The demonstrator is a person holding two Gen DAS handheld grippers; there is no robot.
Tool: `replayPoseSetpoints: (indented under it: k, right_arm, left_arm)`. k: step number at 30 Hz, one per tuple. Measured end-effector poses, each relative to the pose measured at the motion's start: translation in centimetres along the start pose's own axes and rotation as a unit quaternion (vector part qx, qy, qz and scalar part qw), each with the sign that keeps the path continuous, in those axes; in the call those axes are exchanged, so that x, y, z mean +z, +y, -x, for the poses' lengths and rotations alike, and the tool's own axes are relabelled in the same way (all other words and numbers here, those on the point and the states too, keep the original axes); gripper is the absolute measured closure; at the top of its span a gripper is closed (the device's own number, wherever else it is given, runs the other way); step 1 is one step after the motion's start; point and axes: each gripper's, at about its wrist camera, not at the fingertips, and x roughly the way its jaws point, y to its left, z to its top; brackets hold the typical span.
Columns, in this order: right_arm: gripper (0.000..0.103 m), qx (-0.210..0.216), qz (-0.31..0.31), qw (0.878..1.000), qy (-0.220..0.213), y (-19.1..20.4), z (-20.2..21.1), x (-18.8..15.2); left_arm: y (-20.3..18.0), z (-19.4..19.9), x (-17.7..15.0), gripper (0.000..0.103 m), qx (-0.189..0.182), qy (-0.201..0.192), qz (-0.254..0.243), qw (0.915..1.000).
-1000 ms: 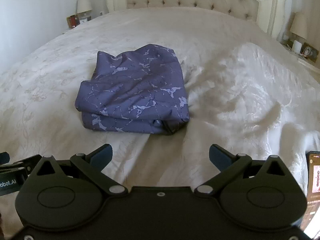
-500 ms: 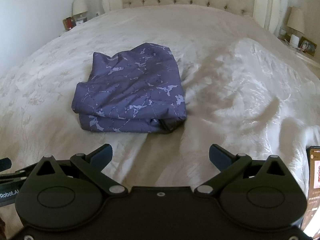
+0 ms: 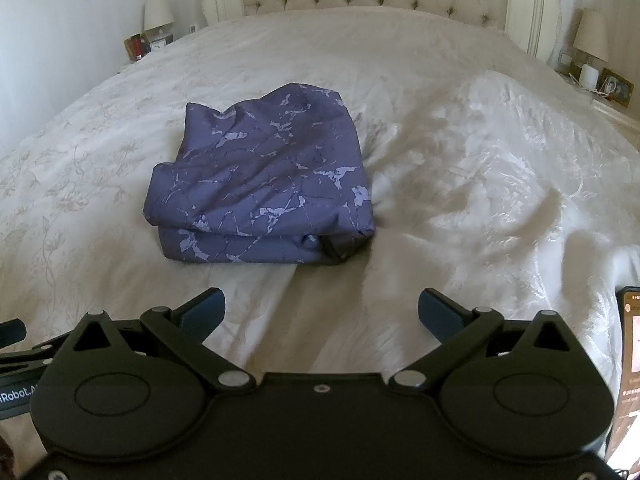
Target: Fold large clothes
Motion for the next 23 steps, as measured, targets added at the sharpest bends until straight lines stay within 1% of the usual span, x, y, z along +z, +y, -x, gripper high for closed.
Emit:
replayPoseSetpoints:
  k: [13,23]
  right_arm:
    - [0.001,0.0,-0.003,1.0,0.007,0.32,-0.17,-0.32]
    - [0.001,0.003,-0.007,1.0,0.01,0.21,-0.31,-0.34]
  left_arm:
    - [0.05,-0.19,-0.19,0.006,-0.005,0.003,0.0,1.0]
    - [0.1,-0.15,-0.26,0.006,-0.006,-0.003,-0.001,1.0]
